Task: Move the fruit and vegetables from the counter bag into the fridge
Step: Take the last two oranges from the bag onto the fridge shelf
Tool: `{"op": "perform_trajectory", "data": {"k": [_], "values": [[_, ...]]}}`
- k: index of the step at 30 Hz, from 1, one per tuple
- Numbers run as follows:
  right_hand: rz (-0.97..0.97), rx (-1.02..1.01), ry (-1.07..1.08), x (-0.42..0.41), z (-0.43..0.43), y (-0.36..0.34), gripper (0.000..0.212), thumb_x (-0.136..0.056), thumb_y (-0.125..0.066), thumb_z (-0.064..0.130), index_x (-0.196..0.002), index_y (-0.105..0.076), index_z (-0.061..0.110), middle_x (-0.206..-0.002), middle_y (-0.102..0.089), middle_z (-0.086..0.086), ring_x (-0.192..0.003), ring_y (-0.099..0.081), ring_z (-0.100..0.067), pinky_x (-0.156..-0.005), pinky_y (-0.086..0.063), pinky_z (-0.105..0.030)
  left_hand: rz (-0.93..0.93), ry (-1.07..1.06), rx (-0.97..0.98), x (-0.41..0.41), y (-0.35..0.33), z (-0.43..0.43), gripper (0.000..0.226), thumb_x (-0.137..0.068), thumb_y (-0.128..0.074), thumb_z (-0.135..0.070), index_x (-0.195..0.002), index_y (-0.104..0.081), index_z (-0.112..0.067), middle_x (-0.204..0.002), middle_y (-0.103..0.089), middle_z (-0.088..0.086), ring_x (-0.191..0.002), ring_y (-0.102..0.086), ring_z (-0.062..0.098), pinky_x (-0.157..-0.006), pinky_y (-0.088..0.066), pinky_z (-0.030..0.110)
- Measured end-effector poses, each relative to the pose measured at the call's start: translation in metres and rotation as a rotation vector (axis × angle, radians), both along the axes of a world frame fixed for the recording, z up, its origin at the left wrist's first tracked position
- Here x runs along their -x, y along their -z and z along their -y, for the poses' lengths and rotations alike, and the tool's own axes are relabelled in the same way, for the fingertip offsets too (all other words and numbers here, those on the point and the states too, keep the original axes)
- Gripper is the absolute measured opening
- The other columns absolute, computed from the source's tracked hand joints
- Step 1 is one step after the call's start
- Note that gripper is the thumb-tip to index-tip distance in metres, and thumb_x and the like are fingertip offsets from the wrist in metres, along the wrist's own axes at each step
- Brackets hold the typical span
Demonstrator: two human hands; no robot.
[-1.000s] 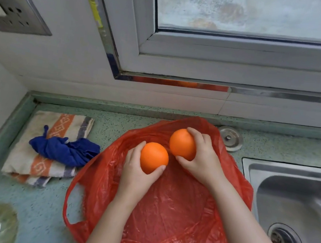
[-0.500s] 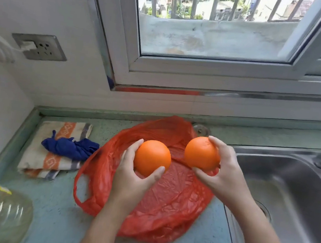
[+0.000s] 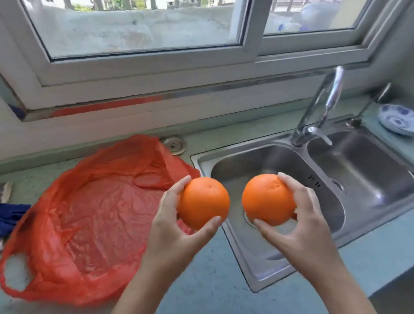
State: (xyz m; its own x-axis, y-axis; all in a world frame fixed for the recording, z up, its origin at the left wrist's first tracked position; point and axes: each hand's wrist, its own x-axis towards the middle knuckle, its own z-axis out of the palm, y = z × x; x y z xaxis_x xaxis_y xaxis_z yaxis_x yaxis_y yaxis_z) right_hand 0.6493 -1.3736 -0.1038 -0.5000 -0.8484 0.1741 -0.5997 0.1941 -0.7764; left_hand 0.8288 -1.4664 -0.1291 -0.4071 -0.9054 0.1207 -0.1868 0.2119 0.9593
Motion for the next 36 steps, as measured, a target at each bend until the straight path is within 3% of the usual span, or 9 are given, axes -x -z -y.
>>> {"op": "perform_trajectory", "data": {"k": [4,11,15,20,25,28,32,36], "values": [[-0.021,-0.003,0.124,0.017,-0.052,-0.002,0.077,-0.068,-0.077,0.029,-0.125,-0.030,0.050,-0.117,-0.034,0.013,-0.094,-0.047,0.006,-0.072,-0.040,-0.012,0.015,0.136,0.021,0.034,0.004,-0.028,0.075,-0.056,-0.073,-0.053,-0.123,-0.039,-0.046,-0.126,-0.046,-0.012,-0.109,-0.052,0.009,-0.088,-0.050,0.030],[-0.026,0.046,0.344,0.054,-0.147,-0.006,0.075,-0.069,-0.076,0.029,-0.118,-0.027,0.056,-0.118,-0.035,0.013,-0.092,-0.048,-0.001,-0.066,-0.038,-0.006,0.040,0.294,0.092,0.103,-0.007,-0.093,0.074,-0.057,-0.074,-0.046,-0.122,-0.040,-0.045,-0.121,-0.046,-0.018,-0.105,-0.053,0.008,-0.084,-0.050,0.032],[-0.101,0.123,0.472,0.084,-0.214,-0.007,0.079,-0.066,-0.079,0.022,-0.119,-0.029,0.053,-0.115,-0.039,0.009,-0.096,-0.040,0.020,-0.072,-0.032,0.003,0.017,0.409,0.089,0.146,-0.012,-0.154,0.071,-0.060,-0.080,-0.040,-0.119,-0.040,-0.049,-0.119,-0.044,-0.028,-0.104,-0.052,0.001,-0.079,-0.044,0.015],[-0.140,0.169,0.569,0.121,-0.315,-0.015,0.082,-0.066,-0.080,0.020,-0.125,-0.029,0.047,-0.117,-0.040,0.007,-0.099,-0.039,0.019,-0.078,-0.031,0.002,-0.046,0.548,0.043,0.204,-0.025,-0.248,0.068,-0.059,-0.075,-0.039,-0.117,-0.041,-0.052,-0.121,-0.048,-0.023,-0.101,-0.054,-0.001,-0.079,-0.044,0.010],[-0.224,0.162,0.701,0.153,-0.428,-0.022,0.081,-0.063,-0.077,0.032,-0.128,-0.029,0.043,-0.120,-0.041,0.008,-0.102,-0.038,0.021,-0.076,-0.040,-0.007,-0.102,0.682,0.046,0.270,-0.034,-0.346,0.074,-0.057,-0.072,-0.050,-0.123,-0.039,-0.048,-0.124,-0.047,-0.018,-0.109,-0.055,0.011,-0.090,-0.049,0.037],[-0.285,0.154,0.851,0.164,-0.503,-0.027,0.079,-0.061,-0.070,0.035,-0.132,-0.033,0.036,-0.118,-0.042,0.009,-0.102,-0.039,0.019,-0.075,-0.042,-0.019,-0.114,0.814,0.099,0.309,-0.038,-0.411,0.075,-0.060,-0.071,-0.045,-0.127,-0.037,-0.042,-0.128,-0.046,-0.015,-0.111,-0.051,0.008,-0.092,-0.046,0.030],[-0.352,0.170,1.099,0.163,-0.602,-0.029,0.080,-0.060,-0.071,0.033,-0.132,-0.037,0.030,-0.115,-0.045,0.002,-0.097,-0.044,0.004,-0.075,-0.045,-0.019,-0.129,1.046,0.124,0.348,-0.041,-0.504,0.076,-0.062,-0.071,-0.041,-0.130,-0.037,-0.039,-0.131,-0.045,-0.013,-0.113,-0.050,0.007,-0.091,-0.046,0.027],[-0.337,0.165,1.313,0.148,-0.682,-0.027,0.081,-0.062,-0.076,0.028,-0.131,-0.035,0.035,-0.118,-0.042,0.006,-0.103,-0.041,0.016,-0.076,-0.040,-0.013,-0.147,1.274,0.116,0.371,-0.041,-0.587,0.075,-0.062,-0.070,-0.041,-0.129,-0.038,-0.038,-0.128,-0.042,-0.024,-0.109,-0.046,-0.007,-0.087,-0.039,0.009]]}}
